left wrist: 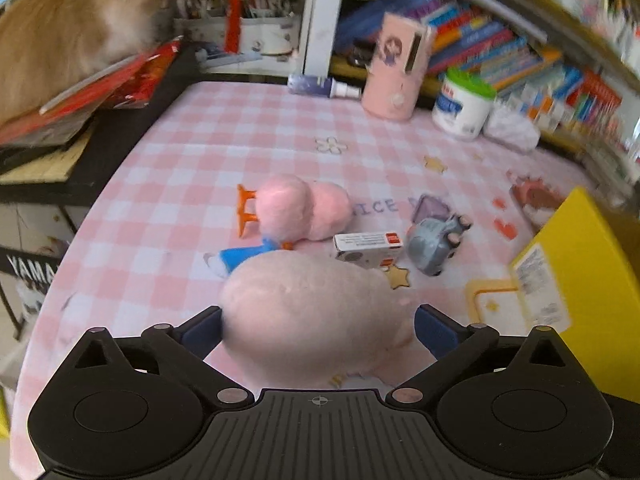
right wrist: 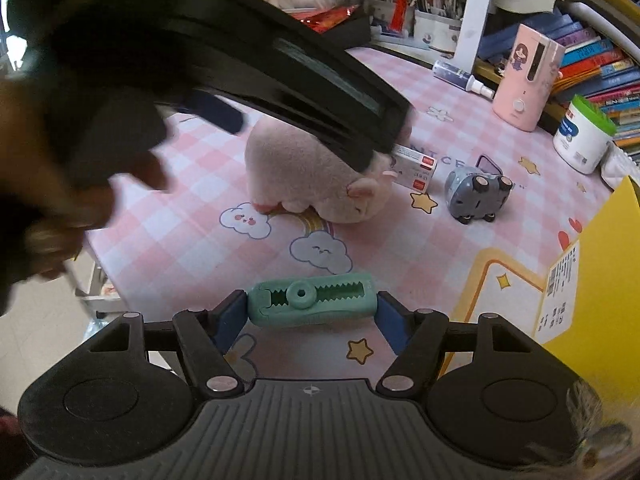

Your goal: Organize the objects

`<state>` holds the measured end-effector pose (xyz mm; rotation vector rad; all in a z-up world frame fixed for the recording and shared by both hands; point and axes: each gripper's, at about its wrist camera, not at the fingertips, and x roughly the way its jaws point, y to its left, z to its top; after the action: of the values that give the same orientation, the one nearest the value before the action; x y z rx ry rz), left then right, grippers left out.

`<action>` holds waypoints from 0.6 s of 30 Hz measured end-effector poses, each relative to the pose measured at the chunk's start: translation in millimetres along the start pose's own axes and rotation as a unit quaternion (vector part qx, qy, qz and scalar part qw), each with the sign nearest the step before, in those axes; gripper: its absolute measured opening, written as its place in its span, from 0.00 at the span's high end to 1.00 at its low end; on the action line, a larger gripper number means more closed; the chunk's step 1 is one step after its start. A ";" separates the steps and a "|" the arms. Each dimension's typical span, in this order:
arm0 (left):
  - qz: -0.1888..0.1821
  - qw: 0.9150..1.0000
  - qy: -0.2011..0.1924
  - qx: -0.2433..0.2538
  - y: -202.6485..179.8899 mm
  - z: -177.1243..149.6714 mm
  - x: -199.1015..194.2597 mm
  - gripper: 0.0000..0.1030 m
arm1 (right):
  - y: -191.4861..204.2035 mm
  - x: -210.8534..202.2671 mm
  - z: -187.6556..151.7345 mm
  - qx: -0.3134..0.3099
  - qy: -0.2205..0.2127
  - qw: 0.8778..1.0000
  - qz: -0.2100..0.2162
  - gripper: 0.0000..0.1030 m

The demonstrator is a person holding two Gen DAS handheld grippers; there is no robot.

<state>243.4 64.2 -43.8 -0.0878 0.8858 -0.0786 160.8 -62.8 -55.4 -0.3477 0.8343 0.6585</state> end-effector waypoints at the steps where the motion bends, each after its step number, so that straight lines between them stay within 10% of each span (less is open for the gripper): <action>1: 0.013 1.000 0.005 0.012 -4.6 1.2 8.8 0.00 | -1.1 -0.2 -0.4 -0.001 0.000 1.000 0.002 0.35; 10: 0.016 1.000 0.014 0.008 -4.1 1.0 23.4 0.06 | -8.9 -3.7 -2.9 0.018 0.004 1.000 -0.006 0.35; 18: -0.032 0.998 -0.040 -0.028 4.4 -9.1 -44.4 0.09 | -10.7 -24.2 -4.1 0.054 -0.006 0.998 -0.039 0.35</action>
<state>208.5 72.8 -15.9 -0.1714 0.8045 -0.1095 153.6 -82.7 -38.9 -0.2760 0.8365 0.5394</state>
